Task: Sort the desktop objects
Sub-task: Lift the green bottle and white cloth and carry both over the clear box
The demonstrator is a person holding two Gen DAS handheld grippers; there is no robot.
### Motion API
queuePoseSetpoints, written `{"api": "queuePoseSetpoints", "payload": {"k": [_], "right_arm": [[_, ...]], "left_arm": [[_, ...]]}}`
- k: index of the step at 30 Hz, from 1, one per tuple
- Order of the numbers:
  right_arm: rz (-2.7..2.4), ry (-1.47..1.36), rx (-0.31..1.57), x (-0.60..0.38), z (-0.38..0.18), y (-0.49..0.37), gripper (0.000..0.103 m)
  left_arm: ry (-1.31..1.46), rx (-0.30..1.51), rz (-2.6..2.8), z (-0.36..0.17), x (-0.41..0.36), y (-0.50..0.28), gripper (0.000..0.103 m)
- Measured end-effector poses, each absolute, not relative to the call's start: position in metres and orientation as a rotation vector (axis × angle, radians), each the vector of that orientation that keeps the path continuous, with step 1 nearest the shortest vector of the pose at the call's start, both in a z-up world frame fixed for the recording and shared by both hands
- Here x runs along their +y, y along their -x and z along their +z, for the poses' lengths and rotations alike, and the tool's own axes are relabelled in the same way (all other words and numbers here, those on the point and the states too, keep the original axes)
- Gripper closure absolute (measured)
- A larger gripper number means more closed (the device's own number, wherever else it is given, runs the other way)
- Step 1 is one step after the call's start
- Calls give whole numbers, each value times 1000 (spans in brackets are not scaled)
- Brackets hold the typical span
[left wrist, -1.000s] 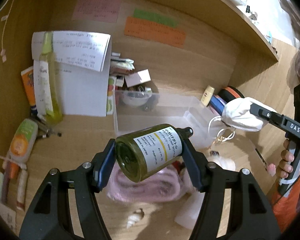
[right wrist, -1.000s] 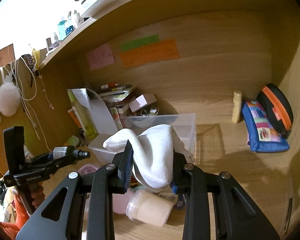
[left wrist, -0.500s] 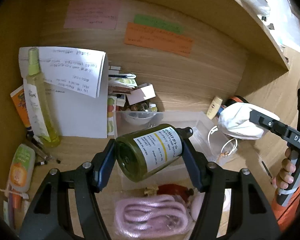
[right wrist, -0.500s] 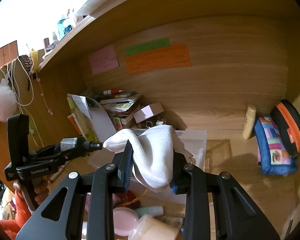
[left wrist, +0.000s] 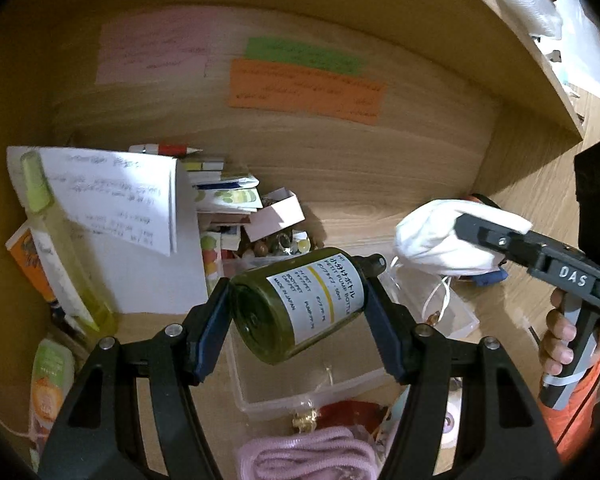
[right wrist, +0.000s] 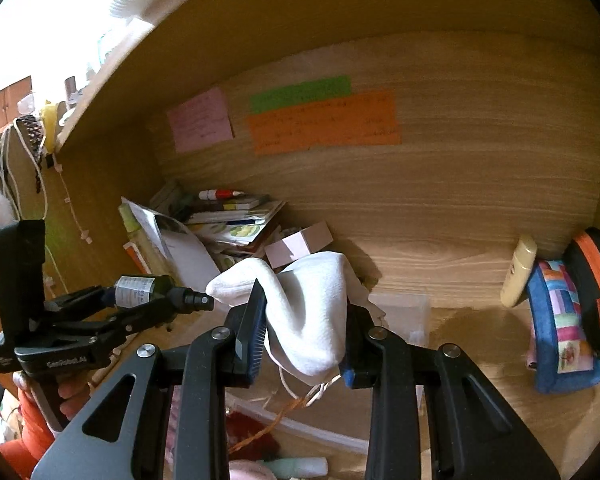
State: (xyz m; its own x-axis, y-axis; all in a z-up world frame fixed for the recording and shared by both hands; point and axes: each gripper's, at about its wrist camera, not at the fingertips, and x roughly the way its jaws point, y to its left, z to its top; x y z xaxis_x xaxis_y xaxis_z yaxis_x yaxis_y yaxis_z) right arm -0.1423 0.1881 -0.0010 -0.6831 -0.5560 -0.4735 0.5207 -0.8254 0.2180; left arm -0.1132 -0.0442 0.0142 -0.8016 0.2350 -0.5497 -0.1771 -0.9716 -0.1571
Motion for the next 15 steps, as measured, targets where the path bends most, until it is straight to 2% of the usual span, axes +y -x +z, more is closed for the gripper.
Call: {"api": "queuePoseSetpoints", "payload": {"k": [15], "right_arm": [[-2383,-922,-77,178,-60,181,76]], "left_arm": [[1112,-34,2735,-26,-26,156,39]]}}
